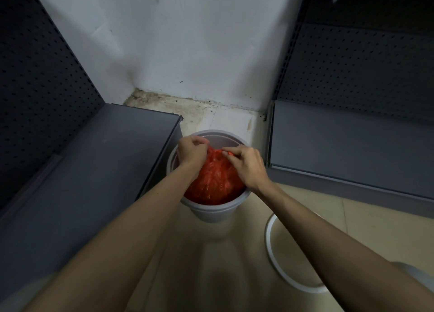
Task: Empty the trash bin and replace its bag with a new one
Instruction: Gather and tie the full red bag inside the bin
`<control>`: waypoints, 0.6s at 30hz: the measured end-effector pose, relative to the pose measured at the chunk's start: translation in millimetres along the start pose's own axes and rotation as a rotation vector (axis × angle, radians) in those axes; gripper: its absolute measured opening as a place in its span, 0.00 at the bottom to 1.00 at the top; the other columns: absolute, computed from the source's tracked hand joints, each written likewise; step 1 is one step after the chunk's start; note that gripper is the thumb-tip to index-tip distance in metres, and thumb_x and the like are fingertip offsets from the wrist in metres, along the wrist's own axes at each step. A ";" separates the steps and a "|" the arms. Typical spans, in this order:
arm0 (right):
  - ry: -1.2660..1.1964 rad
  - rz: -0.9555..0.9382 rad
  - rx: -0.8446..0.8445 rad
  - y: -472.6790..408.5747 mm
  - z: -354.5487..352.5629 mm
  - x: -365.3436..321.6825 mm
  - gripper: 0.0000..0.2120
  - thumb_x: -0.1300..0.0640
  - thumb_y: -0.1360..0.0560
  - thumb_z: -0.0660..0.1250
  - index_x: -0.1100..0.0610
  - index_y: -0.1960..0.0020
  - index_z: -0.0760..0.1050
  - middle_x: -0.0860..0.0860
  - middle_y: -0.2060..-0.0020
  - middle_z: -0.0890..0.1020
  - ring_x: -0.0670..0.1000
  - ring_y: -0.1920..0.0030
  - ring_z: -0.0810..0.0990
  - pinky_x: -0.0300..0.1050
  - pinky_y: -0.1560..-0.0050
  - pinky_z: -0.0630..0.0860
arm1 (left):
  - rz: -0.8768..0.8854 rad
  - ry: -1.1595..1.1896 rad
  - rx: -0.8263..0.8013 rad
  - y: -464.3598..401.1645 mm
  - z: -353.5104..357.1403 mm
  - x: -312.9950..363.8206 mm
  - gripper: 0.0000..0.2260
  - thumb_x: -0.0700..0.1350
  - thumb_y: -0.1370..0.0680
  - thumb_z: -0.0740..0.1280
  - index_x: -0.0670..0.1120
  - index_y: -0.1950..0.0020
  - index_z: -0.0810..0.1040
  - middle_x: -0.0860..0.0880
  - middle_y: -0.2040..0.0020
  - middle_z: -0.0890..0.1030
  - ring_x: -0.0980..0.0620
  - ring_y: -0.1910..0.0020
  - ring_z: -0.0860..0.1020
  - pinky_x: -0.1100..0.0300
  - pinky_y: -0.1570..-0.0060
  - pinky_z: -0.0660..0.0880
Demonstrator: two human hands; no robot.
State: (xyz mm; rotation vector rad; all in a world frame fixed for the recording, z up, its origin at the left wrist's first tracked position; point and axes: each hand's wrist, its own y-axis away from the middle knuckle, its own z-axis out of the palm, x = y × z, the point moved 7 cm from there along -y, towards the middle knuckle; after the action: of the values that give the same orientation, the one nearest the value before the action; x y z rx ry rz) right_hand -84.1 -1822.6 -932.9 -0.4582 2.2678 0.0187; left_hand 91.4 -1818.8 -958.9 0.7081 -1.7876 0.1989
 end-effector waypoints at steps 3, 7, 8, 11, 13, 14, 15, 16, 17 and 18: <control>0.160 0.070 0.032 2.6 -5.1 7.8 0.11 0.51 0.21 0.64 0.51 0.47 0.84 0.52 0.54 0.85 0.54 0.52 0.82 0.52 0.48 0.77 | 0.258 -0.333 0.000 1.4 -13.2 17.4 0.09 0.35 0.25 0.65 0.47 0.54 0.82 0.47 0.54 0.83 0.50 0.53 0.80 0.55 0.53 0.78; 0.338 0.154 0.025 1.6 -5.4 7.8 0.15 0.52 0.22 0.61 0.58 0.55 0.83 0.58 0.57 0.85 0.60 0.53 0.82 0.53 0.45 0.75 | 0.538 -0.752 -0.067 10.8 -16.6 22.9 0.07 0.37 0.22 0.62 0.41 0.50 0.80 0.42 0.49 0.77 0.45 0.46 0.73 0.52 0.49 0.73; 0.372 0.169 0.023 1.0 -5.3 6.6 0.15 0.52 0.22 0.61 0.59 0.57 0.82 0.59 0.57 0.85 0.61 0.53 0.81 0.52 0.44 0.74 | 0.541 -0.798 -0.079 11.3 -19.7 20.4 0.07 0.37 0.22 0.62 0.40 0.49 0.79 0.41 0.48 0.76 0.44 0.45 0.72 0.51 0.47 0.73; 0.456 0.194 0.016 -0.3 -6.4 6.0 0.14 0.54 0.24 0.61 0.60 0.56 0.82 0.60 0.55 0.85 0.63 0.51 0.80 0.50 0.44 0.71 | 0.523 -0.907 -0.113 10.8 -30.5 10.1 0.08 0.39 0.20 0.62 0.40 0.45 0.79 0.41 0.44 0.75 0.43 0.42 0.70 0.49 0.44 0.73; 0.503 0.191 -0.007 -0.4 -4.1 7.5 0.13 0.54 0.24 0.61 0.60 0.55 0.82 0.60 0.54 0.85 0.62 0.50 0.81 0.50 0.44 0.71 | 0.511 -0.984 -0.145 12.6 -33.4 2.6 0.10 0.41 0.19 0.61 0.41 0.44 0.80 0.41 0.42 0.74 0.44 0.40 0.69 0.50 0.43 0.72; 0.520 0.187 -0.014 -0.5 -2.1 8.3 0.13 0.55 0.24 0.61 0.60 0.55 0.82 0.60 0.54 0.85 0.62 0.50 0.81 0.50 0.44 0.71 | 0.503 -1.013 -0.162 14.0 -33.3 0.0 0.10 0.41 0.19 0.60 0.41 0.43 0.80 0.41 0.41 0.74 0.44 0.40 0.69 0.50 0.42 0.71; 0.529 0.184 -0.020 -1.0 -0.2 9.2 0.13 0.55 0.24 0.61 0.60 0.55 0.82 0.60 0.53 0.85 0.62 0.50 0.81 0.50 0.44 0.70 | 0.494 -1.031 -0.170 14.9 -32.9 -1.1 0.11 0.42 0.19 0.60 0.41 0.43 0.80 0.42 0.40 0.74 0.44 0.39 0.69 0.51 0.42 0.70; 0.531 0.179 -0.026 -1.8 1.9 10.1 0.12 0.56 0.24 0.60 0.60 0.55 0.81 0.59 0.53 0.84 0.62 0.50 0.80 0.50 0.43 0.70 | 0.489 -1.042 -0.169 15.6 -32.2 -0.5 0.11 0.43 0.19 0.60 0.42 0.43 0.80 0.42 0.40 0.74 0.44 0.39 0.69 0.51 0.42 0.70; 0.527 0.170 -0.036 -2.6 3.9 10.8 0.12 0.56 0.24 0.60 0.59 0.55 0.81 0.59 0.53 0.84 0.62 0.50 0.80 0.51 0.43 0.70 | 0.496 -1.060 -0.162 16.4 -31.2 1.3 0.11 0.43 0.18 0.59 0.42 0.44 0.80 0.42 0.40 0.74 0.44 0.40 0.70 0.51 0.42 0.70; 0.516 0.161 -0.050 -3.6 5.8 11.6 0.12 0.55 0.23 0.60 0.59 0.54 0.80 0.59 0.52 0.84 0.62 0.49 0.80 0.51 0.42 0.70 | 0.513 -1.090 -0.152 16.7 -29.1 4.2 0.11 0.44 0.18 0.59 0.42 0.44 0.80 0.42 0.40 0.74 0.43 0.41 0.71 0.50 0.42 0.70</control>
State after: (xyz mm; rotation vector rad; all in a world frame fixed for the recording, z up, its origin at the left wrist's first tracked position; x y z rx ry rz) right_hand -85.8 -1828.8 -944.8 -0.3302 2.8134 0.0434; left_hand 105.0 -1793.1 -941.6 0.2004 -2.9790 -0.0061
